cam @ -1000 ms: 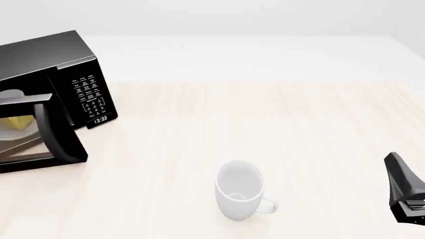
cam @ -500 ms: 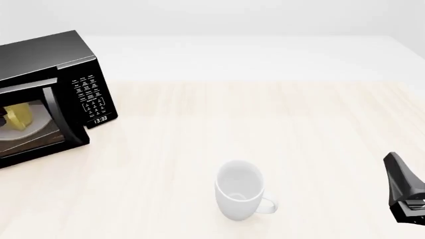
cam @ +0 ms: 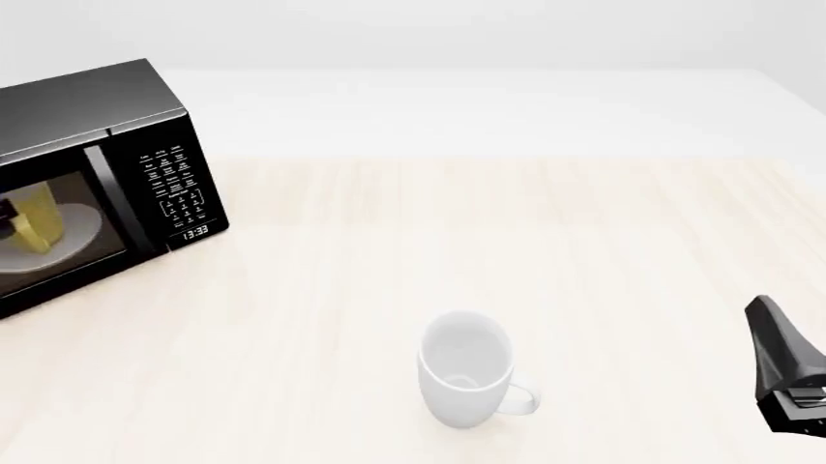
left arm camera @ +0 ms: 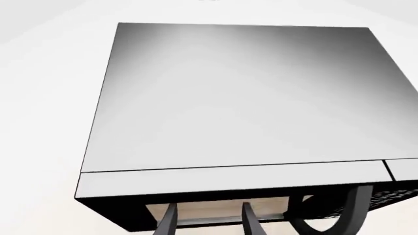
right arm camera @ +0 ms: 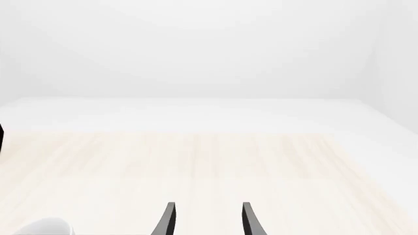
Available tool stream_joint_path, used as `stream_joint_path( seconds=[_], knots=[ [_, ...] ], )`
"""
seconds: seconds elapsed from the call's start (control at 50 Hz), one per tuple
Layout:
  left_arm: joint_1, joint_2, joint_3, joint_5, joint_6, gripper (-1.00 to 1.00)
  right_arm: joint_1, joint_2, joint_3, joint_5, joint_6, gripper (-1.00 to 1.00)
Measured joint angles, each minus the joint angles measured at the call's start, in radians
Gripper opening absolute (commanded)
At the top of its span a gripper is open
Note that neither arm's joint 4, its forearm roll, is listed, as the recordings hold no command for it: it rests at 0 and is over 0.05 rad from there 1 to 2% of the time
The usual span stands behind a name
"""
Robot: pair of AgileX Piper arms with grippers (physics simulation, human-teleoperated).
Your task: Put the yellow and white mug in the microwave and close it.
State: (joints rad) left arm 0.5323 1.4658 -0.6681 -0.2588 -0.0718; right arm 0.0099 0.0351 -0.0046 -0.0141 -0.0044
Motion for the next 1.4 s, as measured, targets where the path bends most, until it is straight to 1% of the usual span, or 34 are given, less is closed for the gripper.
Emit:
stream_joint_path(
  seconds=[0.36,0.64,1.04,1.22,1.4],
  knots=[
    [0.020,0.001,-0.005,0.005,-0.067,1.00,0.000,0.000,0.000,0.000,0.000,1.00],
    [0.006,-0.025,0.003,0.019,-0.049,1.00,0.000,0.001,0.000,0.000,0.000,1.00],
    [-0.030,-0.173,0.053,0.073,-0.055,1.00,0.001,0.001,0.000,-0.001,0.000,1.00],
    [-0.039,-0.273,0.065,0.125,-0.040,1.00,0.001,0.002,0.000,-0.001,-0.001,1.00],
    [-0.025,-0.385,0.057,0.195,-0.008,1.00,0.001,0.002,0.000,-0.001,0.000,1.00]
  ],
)
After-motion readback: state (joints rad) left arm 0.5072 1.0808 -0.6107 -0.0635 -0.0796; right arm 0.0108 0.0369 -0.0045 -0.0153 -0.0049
